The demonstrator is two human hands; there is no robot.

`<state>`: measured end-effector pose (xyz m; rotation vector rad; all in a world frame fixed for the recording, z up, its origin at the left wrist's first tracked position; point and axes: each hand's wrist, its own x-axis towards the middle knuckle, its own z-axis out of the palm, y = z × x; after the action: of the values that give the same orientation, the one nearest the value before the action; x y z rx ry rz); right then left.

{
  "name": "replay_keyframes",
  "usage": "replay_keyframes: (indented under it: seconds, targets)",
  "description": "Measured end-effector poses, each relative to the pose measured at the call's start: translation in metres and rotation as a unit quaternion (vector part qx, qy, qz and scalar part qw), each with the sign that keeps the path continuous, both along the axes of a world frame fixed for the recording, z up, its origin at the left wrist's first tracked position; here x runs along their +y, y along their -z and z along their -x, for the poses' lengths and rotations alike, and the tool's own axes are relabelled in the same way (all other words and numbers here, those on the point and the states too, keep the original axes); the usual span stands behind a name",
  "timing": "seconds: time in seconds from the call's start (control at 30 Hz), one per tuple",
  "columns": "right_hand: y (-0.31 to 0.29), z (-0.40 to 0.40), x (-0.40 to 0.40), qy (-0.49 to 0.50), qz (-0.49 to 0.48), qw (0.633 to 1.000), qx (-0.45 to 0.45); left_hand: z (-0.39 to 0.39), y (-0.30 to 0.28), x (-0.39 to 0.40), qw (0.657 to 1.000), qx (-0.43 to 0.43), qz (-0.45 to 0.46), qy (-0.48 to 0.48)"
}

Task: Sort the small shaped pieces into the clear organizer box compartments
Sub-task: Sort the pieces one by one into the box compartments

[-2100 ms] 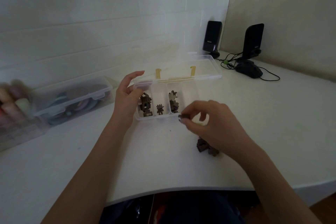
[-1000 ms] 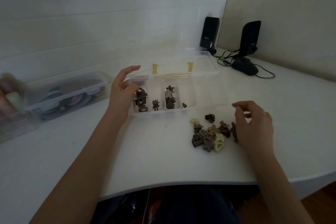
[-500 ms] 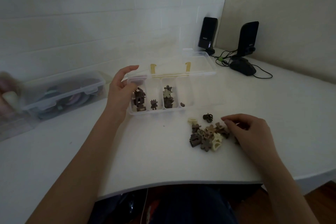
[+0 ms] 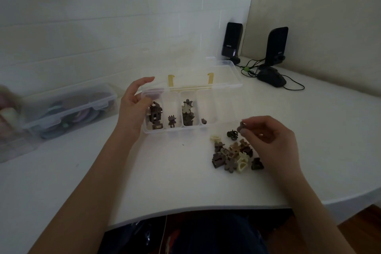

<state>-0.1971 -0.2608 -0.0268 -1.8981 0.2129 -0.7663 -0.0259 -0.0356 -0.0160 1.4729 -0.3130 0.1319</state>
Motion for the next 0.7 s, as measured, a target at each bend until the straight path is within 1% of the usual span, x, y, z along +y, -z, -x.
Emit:
replay_keyframes:
  seconds: [0.1,0.17,0.23,0.27,0.3,0.37,0.43,0.47,0.5,0.6,0.63,0.67,0.7]
  targets:
    - [-0.014,-0.011,0.013,-0.015,0.077,0.996,-0.037,0.001,0.000,0.001,1.000,-0.014,-0.002,0.009]
    - [-0.024,-0.023,0.020,0.016,0.177,0.983,-0.039,0.001,0.002,0.001,1.000,-0.023,-0.003,0.014]
    - [-0.032,-0.037,0.026,0.045,0.274,0.960,-0.037,0.000,0.003,0.002,0.999,-0.031,-0.004,0.018]
    - [-0.034,-0.045,0.028,0.052,0.332,0.941,-0.033,-0.001,0.004,0.002,0.999,-0.035,-0.003,0.022]
    - [-0.033,-0.054,0.029,0.057,0.399,0.915,-0.024,-0.001,0.004,0.002,0.999,-0.038,-0.002,0.029]
    - [-0.025,-0.070,0.030,0.076,0.514,0.854,0.024,-0.001,0.004,0.002,0.998,-0.043,-0.001,0.043]
    - [-0.022,-0.077,0.034,0.098,0.587,0.796,0.110,0.000,0.004,0.002,0.997,-0.047,-0.002,0.056]
    - [-0.022,-0.079,0.037,0.102,0.606,0.776,0.143,0.000,0.004,0.002,0.997,-0.050,-0.002,0.061]
    - [-0.023,-0.080,0.039,0.098,0.615,0.765,0.164,0.000,0.004,0.002,0.997,-0.052,-0.003,0.064]
    - [-0.031,-0.082,0.040,0.076,0.619,0.764,0.165,-0.003,0.006,0.002,0.997,-0.049,-0.002,0.060]
    - [-0.032,-0.081,0.037,0.059,0.612,0.772,0.160,-0.004,0.006,0.002,0.997,-0.048,-0.001,0.056]
    - [-0.032,-0.079,0.034,0.035,0.595,0.789,0.148,-0.004,0.006,0.003,0.998,-0.046,0.000,0.053]
    - [-0.030,-0.075,0.028,0.012,0.568,0.814,0.123,-0.004,0.006,0.002,0.998,-0.045,0.001,0.051]
